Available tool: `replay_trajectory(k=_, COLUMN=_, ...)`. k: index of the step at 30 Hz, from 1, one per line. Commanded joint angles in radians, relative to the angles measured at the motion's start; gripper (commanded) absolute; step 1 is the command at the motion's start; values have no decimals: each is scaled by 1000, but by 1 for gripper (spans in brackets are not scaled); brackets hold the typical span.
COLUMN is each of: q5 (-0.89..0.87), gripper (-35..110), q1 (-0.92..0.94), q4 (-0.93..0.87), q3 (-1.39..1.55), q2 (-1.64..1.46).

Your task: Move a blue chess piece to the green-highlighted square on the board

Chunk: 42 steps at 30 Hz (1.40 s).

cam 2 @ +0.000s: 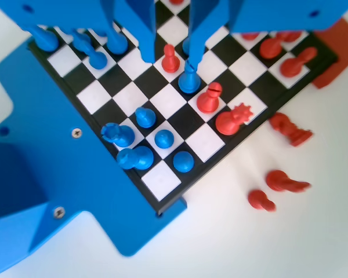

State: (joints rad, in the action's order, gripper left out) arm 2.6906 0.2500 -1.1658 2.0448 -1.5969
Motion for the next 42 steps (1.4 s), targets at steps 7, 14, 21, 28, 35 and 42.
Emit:
replay_trajectory(k=7, q5=-41, gripper=13, q1=-14, q4=26, q3=-104, q2=32)
replay_trajectory(k=14, q5=-57, gripper=14, q1=-21, q4=69, q3=-117, q2=81)
replay_trajectory(k=21, q5=-44, gripper=14, q1=-23, q4=110, q3=-114, q2=109)
replay_trajectory(k=28, q5=-37, gripper=15, q1=-23, q4=158, q3=-97, q2=138)
replay_trajectory(k=35, q5=-31, gripper=15, q1=-31, q4=229, q3=-46, q2=149)
replay_trajectory(k=42, q5=-26, gripper=15, q1=-40, q4=281, q3=9, q2=149)
